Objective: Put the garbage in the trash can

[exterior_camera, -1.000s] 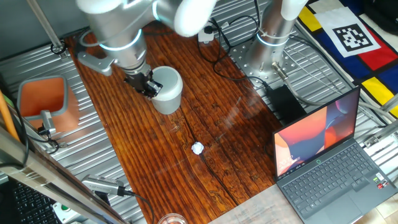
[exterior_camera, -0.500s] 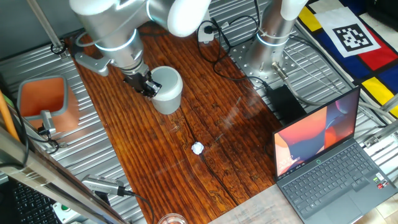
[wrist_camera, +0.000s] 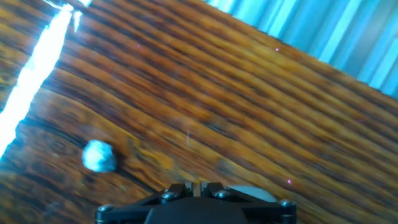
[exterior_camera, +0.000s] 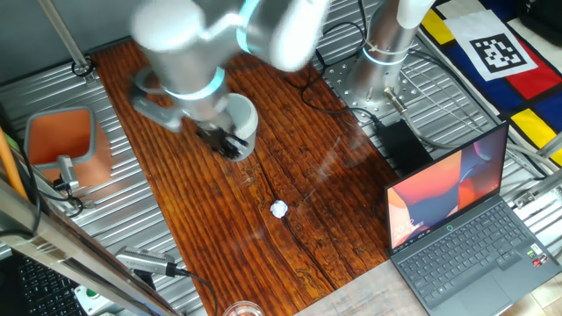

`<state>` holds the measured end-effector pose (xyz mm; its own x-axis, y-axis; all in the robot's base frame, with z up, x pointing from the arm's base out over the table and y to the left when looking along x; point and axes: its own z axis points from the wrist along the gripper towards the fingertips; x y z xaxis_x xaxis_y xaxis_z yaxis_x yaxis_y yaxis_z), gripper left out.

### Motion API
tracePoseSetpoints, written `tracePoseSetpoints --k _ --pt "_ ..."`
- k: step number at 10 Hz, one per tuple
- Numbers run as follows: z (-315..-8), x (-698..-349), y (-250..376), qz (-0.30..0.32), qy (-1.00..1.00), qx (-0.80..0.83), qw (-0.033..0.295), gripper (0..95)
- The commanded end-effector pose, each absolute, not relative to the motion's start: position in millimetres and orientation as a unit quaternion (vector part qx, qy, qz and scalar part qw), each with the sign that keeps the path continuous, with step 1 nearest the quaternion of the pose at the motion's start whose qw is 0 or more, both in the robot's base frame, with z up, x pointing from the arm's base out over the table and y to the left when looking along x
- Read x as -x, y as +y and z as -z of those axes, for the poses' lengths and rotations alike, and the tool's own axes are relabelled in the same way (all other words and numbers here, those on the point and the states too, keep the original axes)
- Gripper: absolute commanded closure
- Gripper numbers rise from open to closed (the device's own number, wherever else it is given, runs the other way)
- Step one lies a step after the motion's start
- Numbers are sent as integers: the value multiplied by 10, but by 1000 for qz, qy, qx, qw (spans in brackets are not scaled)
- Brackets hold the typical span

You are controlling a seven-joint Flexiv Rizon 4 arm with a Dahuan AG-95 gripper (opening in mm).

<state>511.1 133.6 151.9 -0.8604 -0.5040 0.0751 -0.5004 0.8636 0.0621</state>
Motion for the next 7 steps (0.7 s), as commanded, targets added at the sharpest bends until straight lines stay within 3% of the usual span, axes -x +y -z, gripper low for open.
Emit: tracePoseSetpoints --k 1,7 --pt "-1217 -5104 1851 26 -963 -264 50 570" --pt "-810 -4910 2202 25 -964 -259 56 570"
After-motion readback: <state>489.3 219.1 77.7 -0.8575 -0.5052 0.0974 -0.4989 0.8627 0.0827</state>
